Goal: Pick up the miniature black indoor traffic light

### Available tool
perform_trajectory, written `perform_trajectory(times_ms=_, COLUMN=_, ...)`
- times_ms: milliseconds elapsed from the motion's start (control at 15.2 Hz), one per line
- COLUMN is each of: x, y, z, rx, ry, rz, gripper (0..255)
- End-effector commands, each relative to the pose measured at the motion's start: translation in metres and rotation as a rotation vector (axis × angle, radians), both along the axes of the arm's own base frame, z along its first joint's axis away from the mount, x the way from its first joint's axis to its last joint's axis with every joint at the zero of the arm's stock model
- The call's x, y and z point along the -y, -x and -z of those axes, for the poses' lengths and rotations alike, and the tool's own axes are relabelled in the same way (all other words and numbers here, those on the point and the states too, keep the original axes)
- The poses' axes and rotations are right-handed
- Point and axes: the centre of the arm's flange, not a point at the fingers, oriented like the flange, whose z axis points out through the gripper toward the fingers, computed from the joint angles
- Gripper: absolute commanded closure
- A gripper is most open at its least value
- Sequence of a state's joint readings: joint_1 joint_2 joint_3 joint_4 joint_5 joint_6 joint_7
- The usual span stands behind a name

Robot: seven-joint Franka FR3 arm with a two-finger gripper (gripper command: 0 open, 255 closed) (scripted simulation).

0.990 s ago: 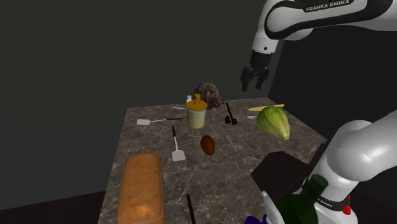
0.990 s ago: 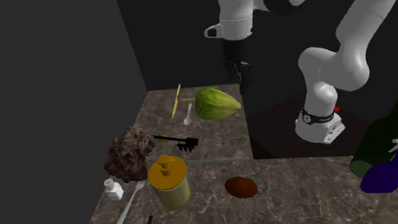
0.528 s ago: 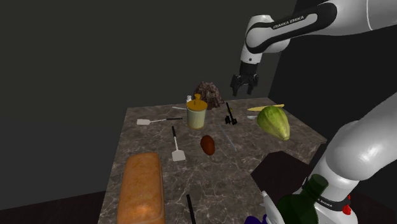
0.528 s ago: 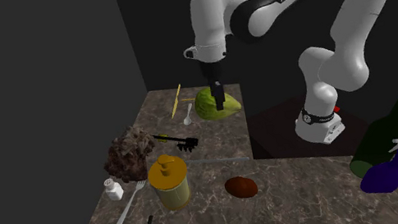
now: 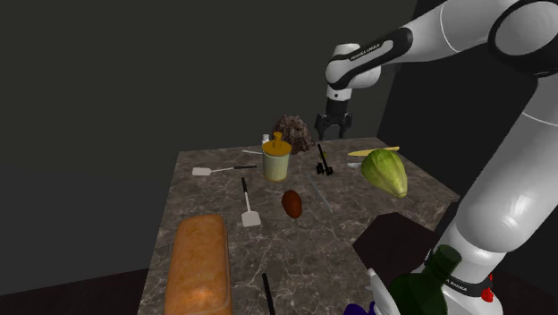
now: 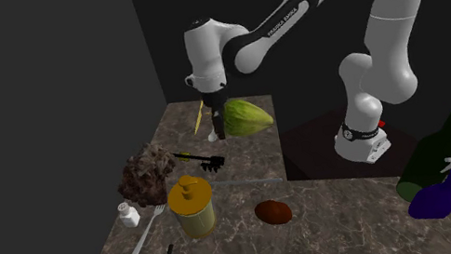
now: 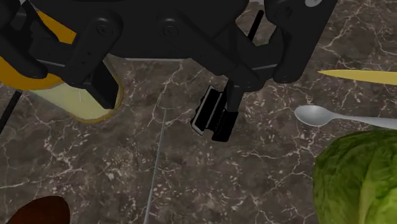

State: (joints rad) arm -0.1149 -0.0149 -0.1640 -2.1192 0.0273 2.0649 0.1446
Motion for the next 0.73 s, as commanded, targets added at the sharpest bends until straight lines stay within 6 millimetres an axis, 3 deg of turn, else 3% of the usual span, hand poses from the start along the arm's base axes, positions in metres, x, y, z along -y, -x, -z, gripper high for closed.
perform_trajectory(times_ms=0, x=0.013, y=-0.017, z=0.018, rx=-0.01, ry=0.004, rz=0.031, gripper=0)
perform_trajectory(times_ms=660, x=0.093, y=-0.088, z=0.101, rx=-0.061, ry=0.024, rz=0.183, gripper=0)
